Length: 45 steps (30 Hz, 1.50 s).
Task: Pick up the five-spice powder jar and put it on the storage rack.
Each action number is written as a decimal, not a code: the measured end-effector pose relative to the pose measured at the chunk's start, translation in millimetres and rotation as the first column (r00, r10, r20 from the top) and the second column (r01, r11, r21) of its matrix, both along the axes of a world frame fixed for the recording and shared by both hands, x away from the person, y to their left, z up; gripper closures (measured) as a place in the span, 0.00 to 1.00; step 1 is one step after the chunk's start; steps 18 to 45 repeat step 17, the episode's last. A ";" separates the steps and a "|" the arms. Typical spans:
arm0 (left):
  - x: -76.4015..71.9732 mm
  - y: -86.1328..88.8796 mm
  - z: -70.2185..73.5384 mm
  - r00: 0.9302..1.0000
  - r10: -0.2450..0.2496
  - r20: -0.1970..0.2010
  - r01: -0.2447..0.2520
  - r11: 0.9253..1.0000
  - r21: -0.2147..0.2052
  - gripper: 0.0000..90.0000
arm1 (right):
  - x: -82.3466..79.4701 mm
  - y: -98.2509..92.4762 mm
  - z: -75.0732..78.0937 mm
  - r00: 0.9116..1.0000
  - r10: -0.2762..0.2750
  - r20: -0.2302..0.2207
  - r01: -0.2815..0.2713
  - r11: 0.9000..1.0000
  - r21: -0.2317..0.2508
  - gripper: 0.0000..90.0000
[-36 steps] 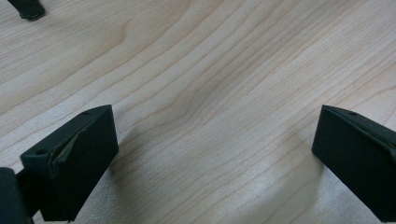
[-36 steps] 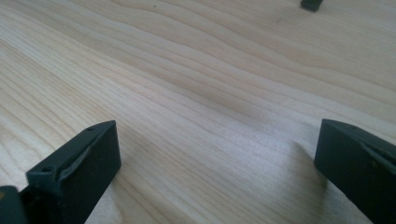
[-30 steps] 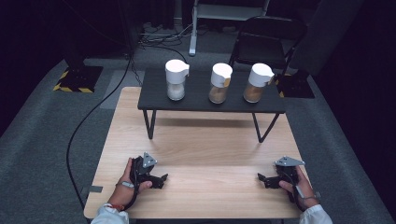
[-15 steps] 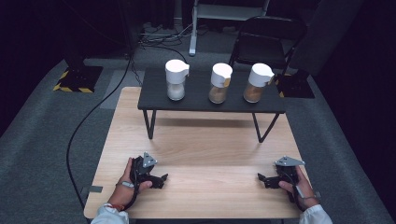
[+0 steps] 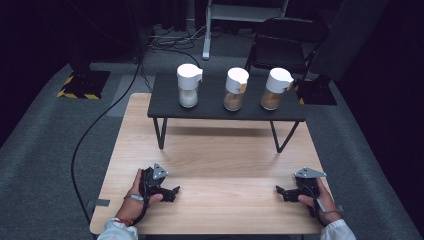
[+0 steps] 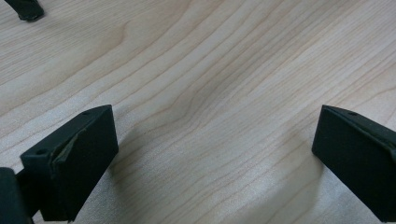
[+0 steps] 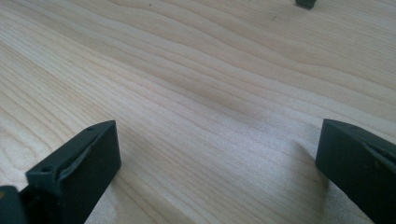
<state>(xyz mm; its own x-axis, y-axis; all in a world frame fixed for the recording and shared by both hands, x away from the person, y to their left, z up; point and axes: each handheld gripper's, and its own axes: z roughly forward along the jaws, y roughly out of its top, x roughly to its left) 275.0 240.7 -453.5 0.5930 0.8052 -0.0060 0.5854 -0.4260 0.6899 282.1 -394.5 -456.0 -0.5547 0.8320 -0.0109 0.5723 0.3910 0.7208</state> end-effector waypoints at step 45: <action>0.4 0.3 -0.1 1.000 -0.003 0.000 0.003 1.000 -0.001 0.00 | 0.0 0.0 0.0 1.000 0.000 0.000 0.000 1.000 0.000 0.00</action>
